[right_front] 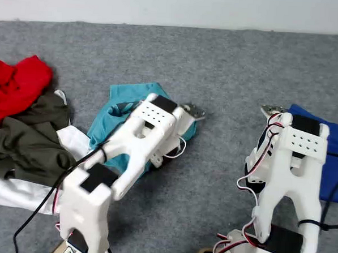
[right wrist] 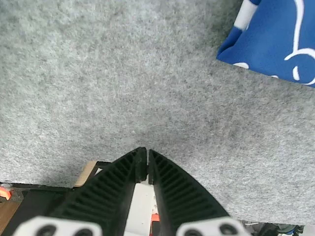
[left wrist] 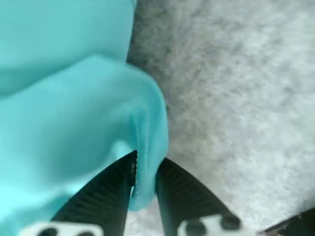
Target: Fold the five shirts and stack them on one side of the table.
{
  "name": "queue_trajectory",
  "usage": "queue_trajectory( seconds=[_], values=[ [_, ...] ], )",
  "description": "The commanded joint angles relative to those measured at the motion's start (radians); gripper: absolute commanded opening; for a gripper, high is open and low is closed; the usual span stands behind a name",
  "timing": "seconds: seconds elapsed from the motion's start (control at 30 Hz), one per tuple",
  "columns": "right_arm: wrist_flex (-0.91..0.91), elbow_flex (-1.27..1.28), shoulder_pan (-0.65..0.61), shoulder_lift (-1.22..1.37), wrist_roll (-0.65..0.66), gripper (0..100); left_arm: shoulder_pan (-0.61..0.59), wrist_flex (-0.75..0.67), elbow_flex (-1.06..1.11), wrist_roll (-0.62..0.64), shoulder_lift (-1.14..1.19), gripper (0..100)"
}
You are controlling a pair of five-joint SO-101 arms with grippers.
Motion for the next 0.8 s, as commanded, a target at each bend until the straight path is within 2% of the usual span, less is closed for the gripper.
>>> queue_trajectory(
  seconds=[0.0,0.27,0.53,0.77],
  values=[
    [0.027,-0.005,-0.005,-0.048,-0.006,0.9,-0.015,0.054,-0.007,-0.014,-0.213,1],
    [0.038,-0.011,-0.005,-0.048,-0.006,0.9,-0.193,0.068,-0.007,-0.021,-0.629,1],
    [0.033,-0.18,-0.024,-0.042,-0.006,0.9,-0.489,0.068,-0.005,-0.149,-0.928,1],
    [0.03,-0.29,-0.202,-0.038,-0.006,0.9,-0.701,0.068,-0.001,-0.161,-1.063,1]
  ],
)
